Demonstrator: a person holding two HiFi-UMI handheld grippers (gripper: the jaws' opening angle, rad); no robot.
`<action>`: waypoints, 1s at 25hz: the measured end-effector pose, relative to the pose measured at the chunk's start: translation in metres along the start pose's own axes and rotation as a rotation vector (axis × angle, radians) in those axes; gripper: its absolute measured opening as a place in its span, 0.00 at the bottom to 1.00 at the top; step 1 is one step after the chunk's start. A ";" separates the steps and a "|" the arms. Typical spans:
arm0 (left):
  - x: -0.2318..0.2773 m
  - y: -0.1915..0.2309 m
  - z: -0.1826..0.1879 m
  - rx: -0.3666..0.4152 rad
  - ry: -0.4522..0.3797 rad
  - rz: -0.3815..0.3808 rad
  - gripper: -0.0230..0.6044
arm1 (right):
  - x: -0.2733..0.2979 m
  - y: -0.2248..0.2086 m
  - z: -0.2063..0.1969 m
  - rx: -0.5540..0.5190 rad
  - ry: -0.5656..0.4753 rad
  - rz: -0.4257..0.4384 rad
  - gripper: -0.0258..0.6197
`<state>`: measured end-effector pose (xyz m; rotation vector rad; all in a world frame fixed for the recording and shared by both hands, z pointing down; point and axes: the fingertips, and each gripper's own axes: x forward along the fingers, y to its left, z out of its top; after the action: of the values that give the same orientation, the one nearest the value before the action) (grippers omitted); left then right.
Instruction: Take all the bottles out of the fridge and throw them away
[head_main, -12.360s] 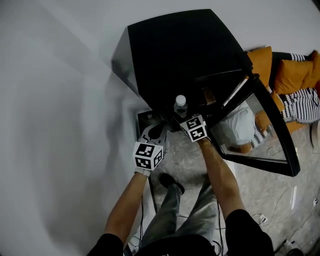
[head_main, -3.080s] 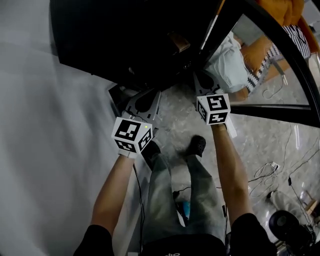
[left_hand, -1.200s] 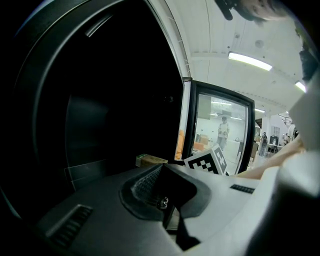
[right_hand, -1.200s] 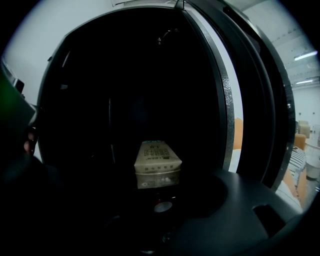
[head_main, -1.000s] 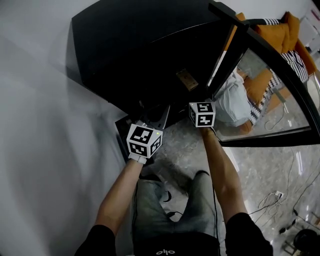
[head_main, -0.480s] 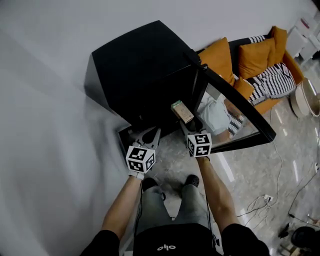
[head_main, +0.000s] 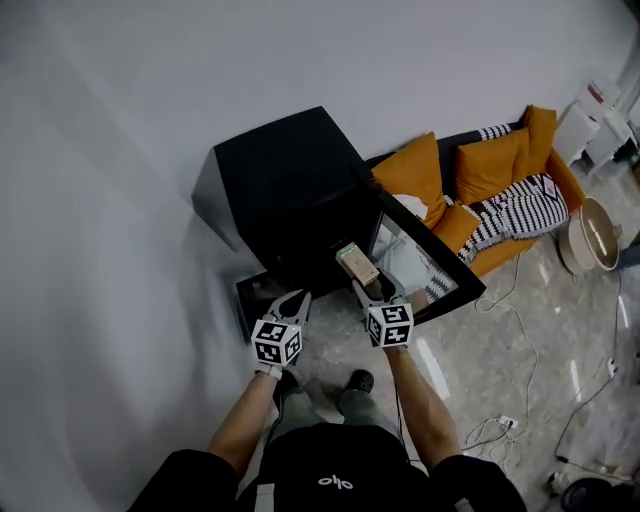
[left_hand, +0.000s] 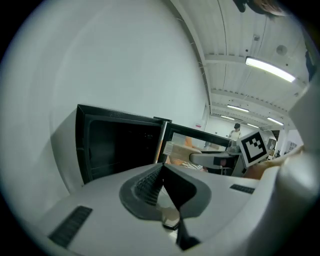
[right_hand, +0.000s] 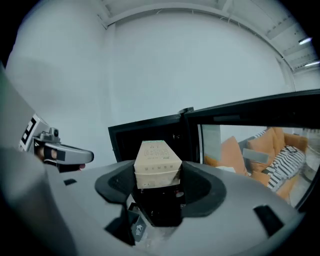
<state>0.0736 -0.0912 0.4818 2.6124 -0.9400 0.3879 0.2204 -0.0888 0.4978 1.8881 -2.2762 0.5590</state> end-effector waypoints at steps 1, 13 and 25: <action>-0.002 -0.001 0.003 -0.001 -0.006 0.006 0.03 | -0.003 0.000 0.005 -0.007 -0.004 0.006 0.47; -0.064 0.043 0.035 -0.025 -0.109 0.175 0.03 | 0.013 0.062 0.037 -0.088 -0.005 0.176 0.47; -0.191 0.121 0.023 -0.115 -0.190 0.448 0.03 | 0.069 0.223 0.050 -0.202 0.022 0.474 0.47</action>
<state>-0.1441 -0.0808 0.4182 2.3504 -1.5695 0.1840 -0.0031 -0.1375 0.4310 1.2484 -2.6574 0.3747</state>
